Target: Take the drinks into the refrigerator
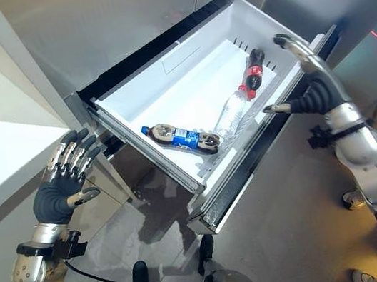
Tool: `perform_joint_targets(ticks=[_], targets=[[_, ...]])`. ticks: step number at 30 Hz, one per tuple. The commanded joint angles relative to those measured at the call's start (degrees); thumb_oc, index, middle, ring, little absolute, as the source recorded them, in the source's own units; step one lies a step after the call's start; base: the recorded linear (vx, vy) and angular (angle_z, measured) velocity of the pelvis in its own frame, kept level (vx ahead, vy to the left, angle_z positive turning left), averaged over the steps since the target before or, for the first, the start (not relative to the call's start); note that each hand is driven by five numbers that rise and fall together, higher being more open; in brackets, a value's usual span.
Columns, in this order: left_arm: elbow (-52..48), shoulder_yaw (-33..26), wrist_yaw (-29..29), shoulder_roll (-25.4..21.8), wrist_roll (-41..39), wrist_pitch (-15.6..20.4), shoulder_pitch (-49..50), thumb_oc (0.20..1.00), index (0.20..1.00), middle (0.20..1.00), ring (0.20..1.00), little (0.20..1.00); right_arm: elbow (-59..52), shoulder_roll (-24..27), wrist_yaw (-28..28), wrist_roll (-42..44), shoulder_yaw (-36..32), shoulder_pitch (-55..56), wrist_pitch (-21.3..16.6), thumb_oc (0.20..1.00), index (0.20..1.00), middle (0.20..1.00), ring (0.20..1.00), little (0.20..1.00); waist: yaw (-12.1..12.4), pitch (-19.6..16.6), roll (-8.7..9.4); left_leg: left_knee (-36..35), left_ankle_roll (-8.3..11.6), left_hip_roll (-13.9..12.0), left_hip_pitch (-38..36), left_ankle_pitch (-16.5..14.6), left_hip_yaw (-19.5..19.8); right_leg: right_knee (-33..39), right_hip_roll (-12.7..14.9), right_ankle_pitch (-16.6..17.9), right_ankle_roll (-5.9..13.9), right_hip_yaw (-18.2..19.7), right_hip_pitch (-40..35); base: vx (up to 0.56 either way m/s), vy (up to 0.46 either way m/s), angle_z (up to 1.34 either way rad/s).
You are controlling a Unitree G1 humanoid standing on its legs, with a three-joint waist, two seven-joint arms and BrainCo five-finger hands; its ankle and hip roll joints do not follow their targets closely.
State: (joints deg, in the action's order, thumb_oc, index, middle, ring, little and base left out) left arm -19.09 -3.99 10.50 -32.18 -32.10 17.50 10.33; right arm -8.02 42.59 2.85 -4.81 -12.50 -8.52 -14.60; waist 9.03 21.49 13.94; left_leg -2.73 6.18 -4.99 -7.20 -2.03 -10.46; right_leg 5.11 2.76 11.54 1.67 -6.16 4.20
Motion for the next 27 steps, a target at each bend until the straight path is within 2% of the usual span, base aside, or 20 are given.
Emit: perform_joint_targets(ticks=[1, 2, 5, 6, 8, 9, 10, 12, 13, 21, 27], targets=[[-3.91, -1.50, 0.92, 1.38, 2.57, 3.36, 2.71, 1.000, 1.000, 1.000, 1.000, 1.000, -1.08, 0.21, 2.70, 1.87, -3.78, 1.81, -3.23, 1.000, 1.000, 1.000, 1.000, 1.000, -1.94, -7.02, -3.42, -1.93, -6.86, 3.96, 2.86, -1.40, 4.36, -7.52, 1.83, -8.16, 4.89, -0.28, -1.37, 0.04, 0.058, -0.12], [-3.77, -2.47, 0.89, 2.13, 3.27, 3.57, 3.24, 1.000, 1.000, 1.000, 1.000, 1.000, -0.66, -2.20, 2.91, 1.21, -5.79, 5.66, -3.40, 1.000, 1.000, 1.000, 1.000, 1.000, -2.72, -7.63, -3.88, -2.00, -6.93, 4.06, 2.51, -1.59, 4.03, -7.23, 1.99, -8.10, 5.02, 0.25, -1.72, 0.02, 0.023, -0.11], [-3.79, -3.11, 1.13, 2.82, 3.61, 3.69, 4.02, 1.000, 1.000, 1.000, 1.000, 1.000, 0.11, -4.65, 3.21, 0.15, -7.90, 10.24, -3.44, 1.000, 1.000, 1.000, 1.000, 1.000, -3.33, -8.47, -4.38, -2.11, -6.96, 4.16, 2.08, -1.78, 3.85, -6.95, 2.19, -8.14, 5.14, 0.57, -2.13, 0.03, 0.040, -0.09], [-3.67, -3.62, 1.10, 3.49, 3.93, 3.89, 4.31, 1.000, 1.000, 1.000, 1.000, 1.000, 2.72, -7.20, 4.08, -0.99, -8.71, 13.83, -3.28, 1.000, 1.000, 1.000, 1.000, 1.000, -4.18, -8.91, -4.89, -2.16, -6.99, 4.37, 1.74, -1.95, 3.72, -6.88, 2.41, -8.15, 5.25, 0.75, -2.44, 0.02, 0.038, -0.07], [-3.60, -3.62, 1.25, 3.76, 4.04, 3.93, 4.71, 1.000, 1.000, 1.000, 1.000, 1.000, 3.38, -8.15, 4.12, -1.88, -8.91, 15.65, -3.11, 1.000, 1.000, 1.000, 1.000, 1.000, -4.48, -9.27, -5.06, -2.18, -7.01, 4.47, 1.54, -2.05, 3.77, -6.82, 2.46, -8.20, 5.29, 0.85, -2.66, 0.03, 0.033, -0.06], [-3.48, -3.62, 1.67, 4.07, 4.11, 4.01, 4.63, 1.000, 1.000, 1.000, 1.000, 1.000, 8.87, -9.82, 5.27, -3.29, -8.39, 17.90, -2.15, 1.000, 1.000, 1.000, 1.000, 1.000, -5.03, -9.62, -5.61, -2.22, -7.01, 4.68, 1.23, -2.14, 3.67, -6.79, 2.64, -8.24, 5.30, 0.94, -2.89, 0.03, 0.032, -0.05], [-3.45, -3.59, 1.68, 4.03, 4.10, 4.04, 4.71, 1.000, 1.000, 1.000, 1.000, 1.000, 9.28, -9.76, 5.54, -3.40, -8.19, 17.79, -2.38, 0.853, 0.853, 0.853, 0.853, 0.853, -5.02, -9.68, -5.59, -2.22, -7.02, 4.68, 1.19, -2.17, 3.67, -6.76, 2.63, -8.26, 5.31, 0.93, -2.95, 0.02, 0.031, -0.04], [-3.32, -3.44, 1.61, 4.46, 4.09, 4.11, 4.76, 1.000, 1.000, 1.000, 1.000, 1.000, 11.79, -11.42, 6.23, -3.54, -7.39, 18.27, -2.05, 0.294, 0.294, 0.294, 0.294, 0.294, -5.49, -9.90, -5.98, -2.25, -7.01, 4.71, 0.86, -2.29, 3.50, -6.73, 2.77, -8.23, 5.33, 1.16, -3.13, 0.02, 0.018, -0.04], [-3.14, -2.98, 1.54, 4.81, 3.86, 4.26, 4.49, 1.000, 1.000, 1.000, 1.000, 1.000, 14.83, -12.39, 6.93, -3.37, -6.30, 18.46, -1.85, 0.200, 0.200, 0.200, 0.200, 0.200, -5.66, -10.02, -6.24, -2.27, -7.05, 4.73, 0.64, -2.41, 3.48, -6.75, 2.85, -8.22, 5.30, 1.39, -3.18, 0.01, 0.024, -0.04], [-1.90, -0.91, 0.04, 4.96, 4.99, 4.74, 2.28, 1.000, 1.000, 1.000, 1.000, 1.000, 24.12, -15.74, 6.16, -3.14, 3.21, 15.53, -0.72, 0.200, 0.200, 0.200, 0.200, 0.200, -5.83, -9.55, -7.56, -2.26, -7.18, 4.86, -0.06, -2.40, 2.92, -7.58, 2.96, -8.12, 5.27, 2.41, -2.87, 0.00, 0.000, 0.00], [-2.23, 2.04, -0.13, 5.00, 4.28, 4.81, -0.10, 1.000, 1.000, 1.000, 1.000, 1.000, 27.59, -16.68, 3.60, -1.52, 12.73, 8.78, -0.65, 0.200, 0.200, 0.200, 0.200, 0.200, -4.36, -9.25, -8.13, -2.27, -6.88, 4.62, -0.26, -2.05, 3.57, -8.20, 3.08, -8.47, 5.08, 1.66, -3.09, 0.00, -0.003, 0.01]])
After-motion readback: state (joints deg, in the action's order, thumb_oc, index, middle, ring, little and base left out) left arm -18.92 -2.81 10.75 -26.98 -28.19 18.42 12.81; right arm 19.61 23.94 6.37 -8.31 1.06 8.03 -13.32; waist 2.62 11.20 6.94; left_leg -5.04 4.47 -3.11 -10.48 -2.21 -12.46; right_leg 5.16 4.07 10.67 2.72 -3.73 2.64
